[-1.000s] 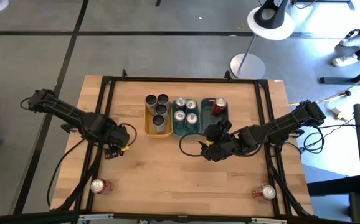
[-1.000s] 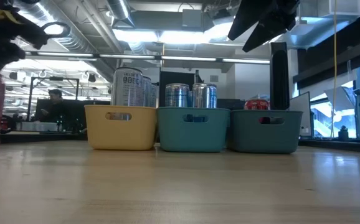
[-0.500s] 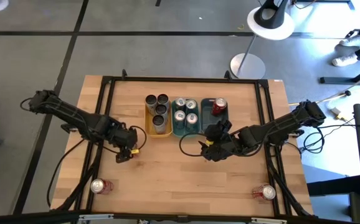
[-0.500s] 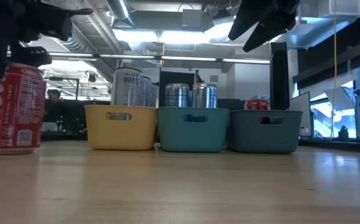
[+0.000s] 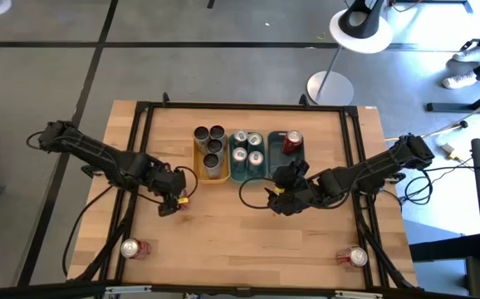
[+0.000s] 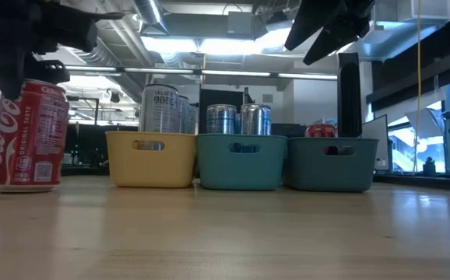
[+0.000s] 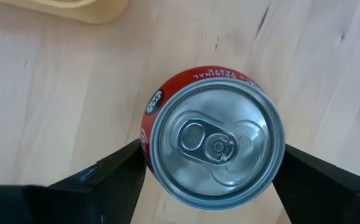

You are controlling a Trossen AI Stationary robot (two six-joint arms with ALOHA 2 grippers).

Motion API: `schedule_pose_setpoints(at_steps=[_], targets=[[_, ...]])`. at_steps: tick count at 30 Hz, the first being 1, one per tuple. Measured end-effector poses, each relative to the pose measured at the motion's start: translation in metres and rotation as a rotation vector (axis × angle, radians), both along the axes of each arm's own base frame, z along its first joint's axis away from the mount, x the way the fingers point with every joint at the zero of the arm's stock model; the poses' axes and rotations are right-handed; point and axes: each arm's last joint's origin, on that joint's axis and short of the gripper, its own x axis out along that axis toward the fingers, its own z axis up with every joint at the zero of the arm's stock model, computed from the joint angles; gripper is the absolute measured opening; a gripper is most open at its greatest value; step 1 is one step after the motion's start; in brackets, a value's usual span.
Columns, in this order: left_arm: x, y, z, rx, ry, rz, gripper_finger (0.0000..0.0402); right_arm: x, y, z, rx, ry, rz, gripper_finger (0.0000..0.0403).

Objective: Sort soda cans
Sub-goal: Put the top red-white soda can into the blue bin

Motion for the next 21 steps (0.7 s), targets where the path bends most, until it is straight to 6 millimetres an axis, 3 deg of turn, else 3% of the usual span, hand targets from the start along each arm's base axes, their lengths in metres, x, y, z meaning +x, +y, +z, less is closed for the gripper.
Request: schedule_pose_setpoints(at_steps=[5, 14, 21], targets=[[0.004, -0.001, 0.000, 0.004, -0.033, 0.009, 0.0312, 0.000, 0.000, 0.000, 0.000, -0.001, 0.000, 0.0376], [0.011, -0.003, -0.009, 0.027, -0.005, 0.008, 0.0361, 0.000, 0.000, 0.000, 0.002, -0.003, -0.002, 0.0376], [0.021, -0.006, -0.017, 0.038, -0.026, -0.041, 0.0365, 0.000, 0.000, 0.000, 0.002, -0.003, -0.002, 0.0376]])
